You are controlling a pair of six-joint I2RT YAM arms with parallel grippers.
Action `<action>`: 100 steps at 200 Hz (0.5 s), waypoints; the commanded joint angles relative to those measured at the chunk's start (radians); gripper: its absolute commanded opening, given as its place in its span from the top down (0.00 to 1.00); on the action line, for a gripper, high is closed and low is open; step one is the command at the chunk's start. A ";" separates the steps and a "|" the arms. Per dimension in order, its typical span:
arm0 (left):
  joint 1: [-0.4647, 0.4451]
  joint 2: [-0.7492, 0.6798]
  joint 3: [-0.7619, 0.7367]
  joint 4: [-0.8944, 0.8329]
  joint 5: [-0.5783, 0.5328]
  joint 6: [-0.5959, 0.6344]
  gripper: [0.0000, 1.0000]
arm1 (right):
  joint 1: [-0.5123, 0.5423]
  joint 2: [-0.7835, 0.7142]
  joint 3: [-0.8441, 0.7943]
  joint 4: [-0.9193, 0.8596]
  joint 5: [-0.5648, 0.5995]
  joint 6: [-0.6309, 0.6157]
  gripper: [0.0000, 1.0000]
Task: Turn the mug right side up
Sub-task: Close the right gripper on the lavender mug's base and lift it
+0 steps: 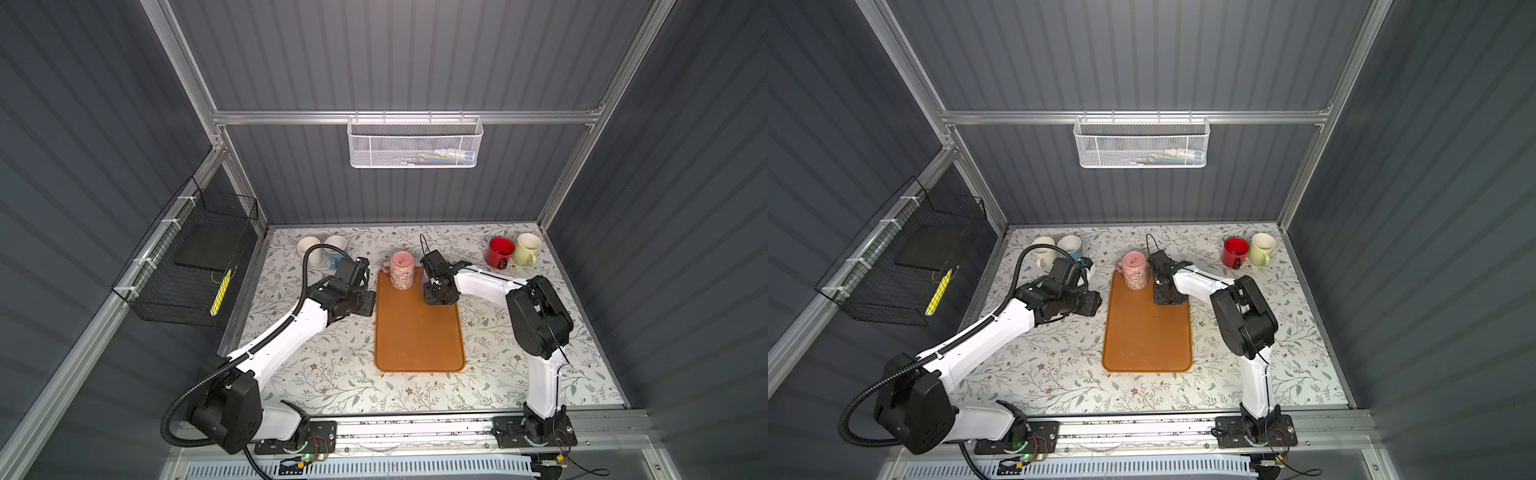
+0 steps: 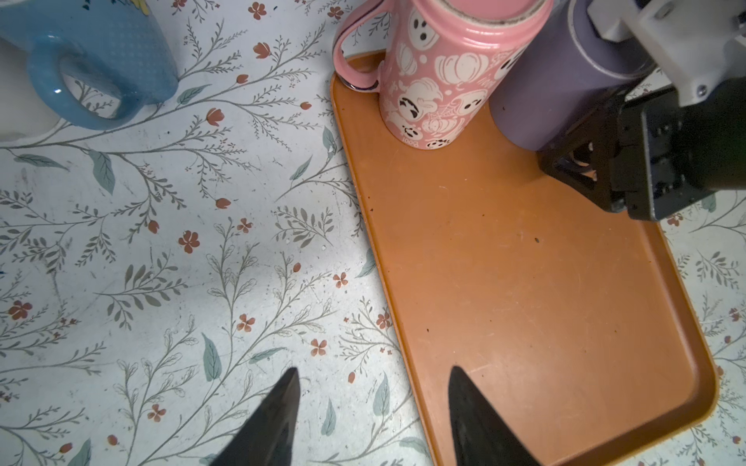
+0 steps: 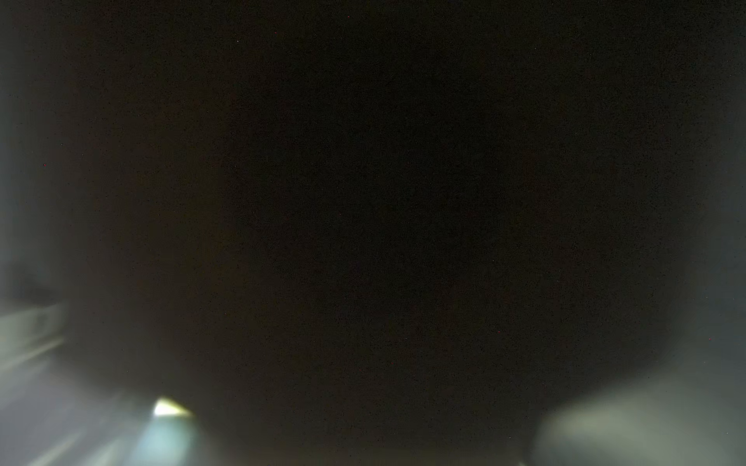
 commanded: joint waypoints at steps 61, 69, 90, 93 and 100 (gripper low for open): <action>-0.003 -0.030 -0.018 -0.019 -0.012 0.016 0.41 | -0.003 0.020 0.024 0.001 0.013 0.000 0.73; -0.002 -0.030 -0.017 -0.021 -0.013 0.016 0.41 | -0.003 0.019 0.022 -0.001 0.013 -0.003 0.75; -0.003 -0.030 -0.020 -0.021 -0.013 0.016 0.41 | -0.002 0.019 0.018 -0.004 0.016 -0.011 0.81; -0.003 -0.029 -0.020 -0.020 -0.014 0.016 0.41 | -0.002 0.017 0.018 -0.003 0.016 -0.012 0.82; -0.003 -0.028 -0.019 -0.021 -0.012 0.016 0.41 | -0.005 0.017 0.018 -0.003 0.017 -0.016 0.84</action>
